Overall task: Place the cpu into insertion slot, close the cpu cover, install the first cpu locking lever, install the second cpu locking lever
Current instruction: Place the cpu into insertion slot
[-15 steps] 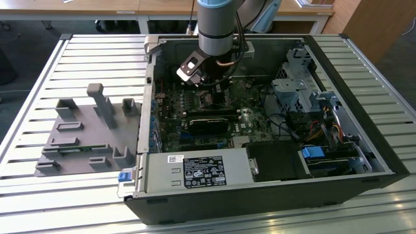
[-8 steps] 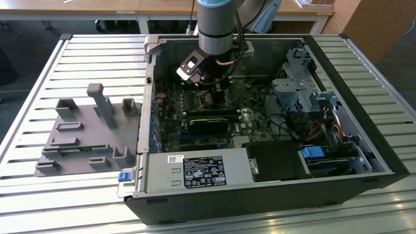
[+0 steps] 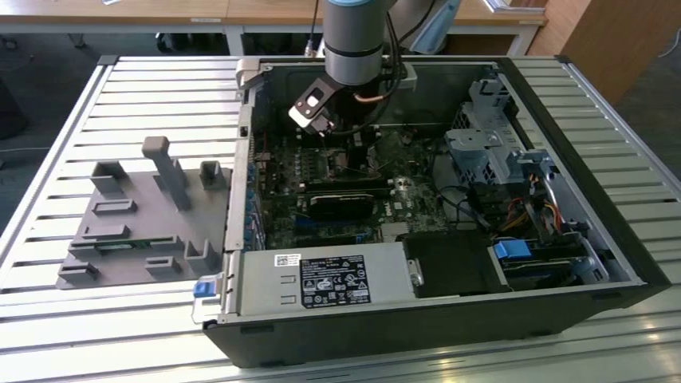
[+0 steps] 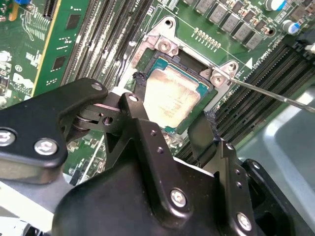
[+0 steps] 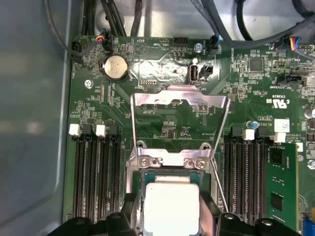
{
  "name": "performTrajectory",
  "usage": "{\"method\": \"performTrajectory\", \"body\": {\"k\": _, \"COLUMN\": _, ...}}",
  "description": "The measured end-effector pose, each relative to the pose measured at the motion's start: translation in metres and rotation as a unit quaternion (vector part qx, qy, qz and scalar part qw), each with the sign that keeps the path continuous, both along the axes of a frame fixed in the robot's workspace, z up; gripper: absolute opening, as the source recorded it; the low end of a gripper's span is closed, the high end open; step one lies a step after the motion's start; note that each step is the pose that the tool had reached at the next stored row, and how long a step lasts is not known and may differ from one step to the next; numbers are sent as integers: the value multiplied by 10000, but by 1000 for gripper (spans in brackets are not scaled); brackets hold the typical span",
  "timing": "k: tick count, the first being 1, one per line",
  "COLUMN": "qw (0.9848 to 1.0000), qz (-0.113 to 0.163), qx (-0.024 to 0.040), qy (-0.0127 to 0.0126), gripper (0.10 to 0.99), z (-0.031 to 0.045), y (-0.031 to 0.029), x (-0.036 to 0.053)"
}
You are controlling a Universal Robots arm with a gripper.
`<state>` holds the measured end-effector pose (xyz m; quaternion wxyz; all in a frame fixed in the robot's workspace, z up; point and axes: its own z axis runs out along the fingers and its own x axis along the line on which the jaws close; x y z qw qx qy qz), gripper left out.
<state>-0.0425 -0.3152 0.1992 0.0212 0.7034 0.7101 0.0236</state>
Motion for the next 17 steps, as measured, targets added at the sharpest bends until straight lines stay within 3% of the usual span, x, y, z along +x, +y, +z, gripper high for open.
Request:
{"method": "performTrajectory", "body": {"k": 14, "qw": 10000, "qz": 0, "qx": 0, "qy": 1, "gripper": 616, "z": -3, "y": -2, "x": 0}}
{"method": "performTrajectory", "body": {"k": 17, "qw": 10000, "qz": 1, "qx": 0, "qy": 6, "gripper": 616, "z": 30, "y": -2, "x": 2}}
